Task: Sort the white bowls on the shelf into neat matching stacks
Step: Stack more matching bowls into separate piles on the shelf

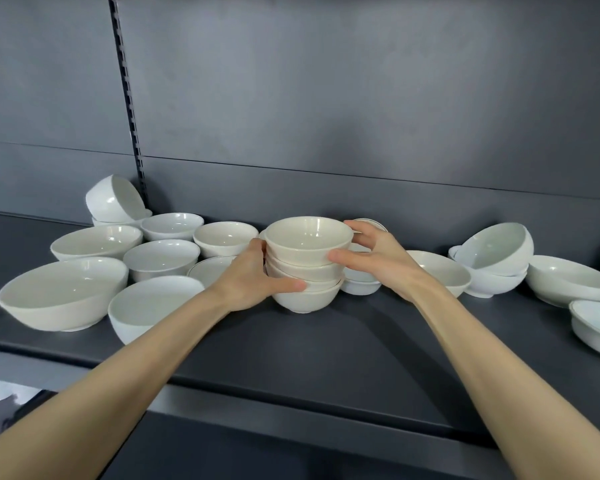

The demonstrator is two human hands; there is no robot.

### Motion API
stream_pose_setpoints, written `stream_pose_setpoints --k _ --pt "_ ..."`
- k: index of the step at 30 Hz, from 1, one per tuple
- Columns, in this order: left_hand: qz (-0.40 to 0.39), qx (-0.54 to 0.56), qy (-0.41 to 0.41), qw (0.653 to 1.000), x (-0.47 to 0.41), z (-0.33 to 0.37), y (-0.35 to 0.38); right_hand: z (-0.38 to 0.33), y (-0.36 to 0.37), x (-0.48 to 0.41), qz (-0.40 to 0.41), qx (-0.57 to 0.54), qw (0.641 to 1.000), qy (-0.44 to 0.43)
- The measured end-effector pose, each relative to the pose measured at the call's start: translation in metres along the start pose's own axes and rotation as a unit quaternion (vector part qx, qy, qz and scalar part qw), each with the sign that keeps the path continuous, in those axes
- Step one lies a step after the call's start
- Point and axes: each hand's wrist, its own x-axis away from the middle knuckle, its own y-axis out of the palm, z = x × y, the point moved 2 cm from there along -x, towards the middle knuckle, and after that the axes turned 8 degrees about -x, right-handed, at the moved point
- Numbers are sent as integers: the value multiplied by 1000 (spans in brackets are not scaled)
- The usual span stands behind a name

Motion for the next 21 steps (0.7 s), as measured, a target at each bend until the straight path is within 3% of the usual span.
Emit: stream_pose_setpoints --k 7,13,21 --pt "2 21 2 1000 1 -2 1 -1 -1 1 -32 -3 999 35" --pt "-3 76 -17 997 4 -7 5 -4 1 -1 -3 2 1000 15" --pt "-48 73 22 996 7 2 4 0 2 3 -18 -26 999 15"
